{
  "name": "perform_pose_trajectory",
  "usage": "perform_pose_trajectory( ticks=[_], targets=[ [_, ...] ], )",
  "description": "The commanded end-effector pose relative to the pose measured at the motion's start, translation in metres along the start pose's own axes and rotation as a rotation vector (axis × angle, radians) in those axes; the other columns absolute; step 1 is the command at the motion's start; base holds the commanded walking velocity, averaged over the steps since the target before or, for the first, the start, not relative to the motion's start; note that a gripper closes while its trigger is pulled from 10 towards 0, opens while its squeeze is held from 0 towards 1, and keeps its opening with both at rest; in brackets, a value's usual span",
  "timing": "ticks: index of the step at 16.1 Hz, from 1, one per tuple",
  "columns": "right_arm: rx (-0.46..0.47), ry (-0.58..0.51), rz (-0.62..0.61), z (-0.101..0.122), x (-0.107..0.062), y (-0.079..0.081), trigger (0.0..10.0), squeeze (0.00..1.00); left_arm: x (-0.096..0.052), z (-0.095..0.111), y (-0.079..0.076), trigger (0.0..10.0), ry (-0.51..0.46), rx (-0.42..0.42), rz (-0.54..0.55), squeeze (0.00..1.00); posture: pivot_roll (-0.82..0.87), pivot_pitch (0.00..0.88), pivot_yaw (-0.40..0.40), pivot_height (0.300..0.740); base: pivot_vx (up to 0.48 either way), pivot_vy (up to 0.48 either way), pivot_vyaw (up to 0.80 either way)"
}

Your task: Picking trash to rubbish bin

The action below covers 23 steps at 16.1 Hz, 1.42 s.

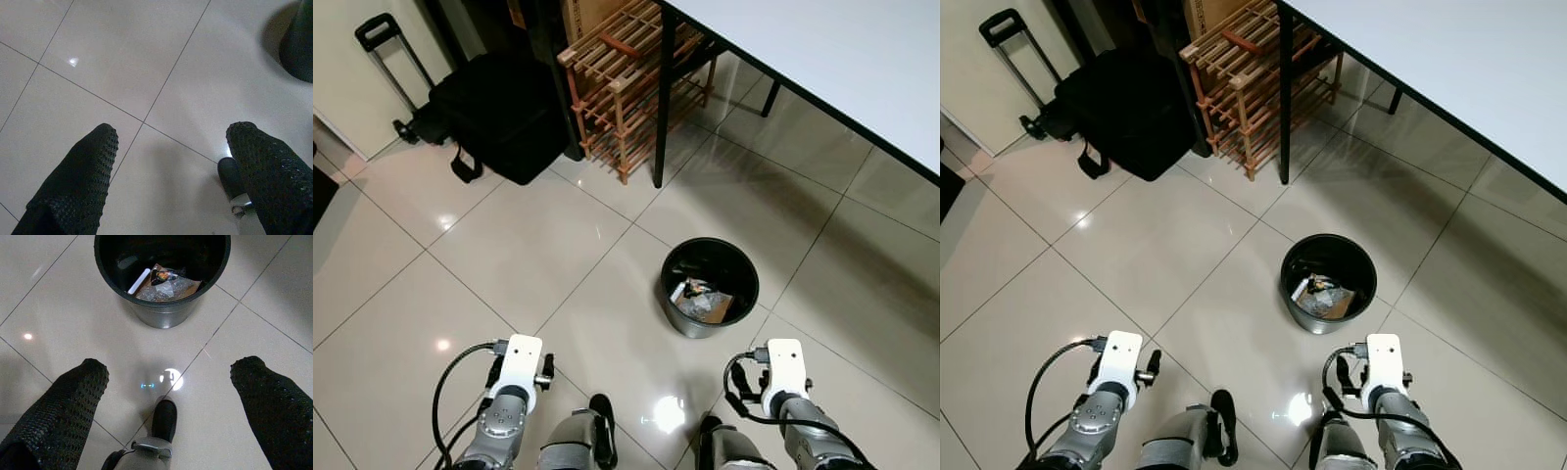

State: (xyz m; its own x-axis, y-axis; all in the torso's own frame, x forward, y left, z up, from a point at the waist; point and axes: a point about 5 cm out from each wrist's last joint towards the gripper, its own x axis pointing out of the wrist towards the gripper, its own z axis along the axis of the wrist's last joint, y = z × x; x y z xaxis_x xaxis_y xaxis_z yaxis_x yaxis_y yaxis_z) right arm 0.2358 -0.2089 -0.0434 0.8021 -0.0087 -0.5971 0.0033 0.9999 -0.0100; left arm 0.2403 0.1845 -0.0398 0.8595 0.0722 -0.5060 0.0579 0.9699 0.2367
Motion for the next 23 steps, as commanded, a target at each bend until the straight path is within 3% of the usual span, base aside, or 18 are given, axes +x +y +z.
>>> perform_pose_trajectory(
  ticks=[1,6,23],
  targets=[
    [0.011,0.034,0.003,-0.0095,-0.0026,0.0010,10.0,0.00,-0.0050,-0.0124,0.0031,10.0,0.041,-0.001,0.005,0.00,0.07,0.289,0.084,0.740,0.000,0.000,0.00],
    [0.019,0.040,0.004,-0.0103,-0.0026,0.0017,10.0,0.00,-0.0053,-0.0129,0.0025,10.0,0.042,-0.003,0.003,0.00,0.07,0.293,0.085,0.740,0.000,0.000,0.00],
    [0.010,0.057,0.002,-0.0106,-0.0020,0.0019,10.0,0.00,-0.0049,-0.0121,0.0012,10.0,0.041,0.008,-0.007,0.00,0.07,0.295,0.085,0.740,0.000,0.000,-0.80]
  ],
)
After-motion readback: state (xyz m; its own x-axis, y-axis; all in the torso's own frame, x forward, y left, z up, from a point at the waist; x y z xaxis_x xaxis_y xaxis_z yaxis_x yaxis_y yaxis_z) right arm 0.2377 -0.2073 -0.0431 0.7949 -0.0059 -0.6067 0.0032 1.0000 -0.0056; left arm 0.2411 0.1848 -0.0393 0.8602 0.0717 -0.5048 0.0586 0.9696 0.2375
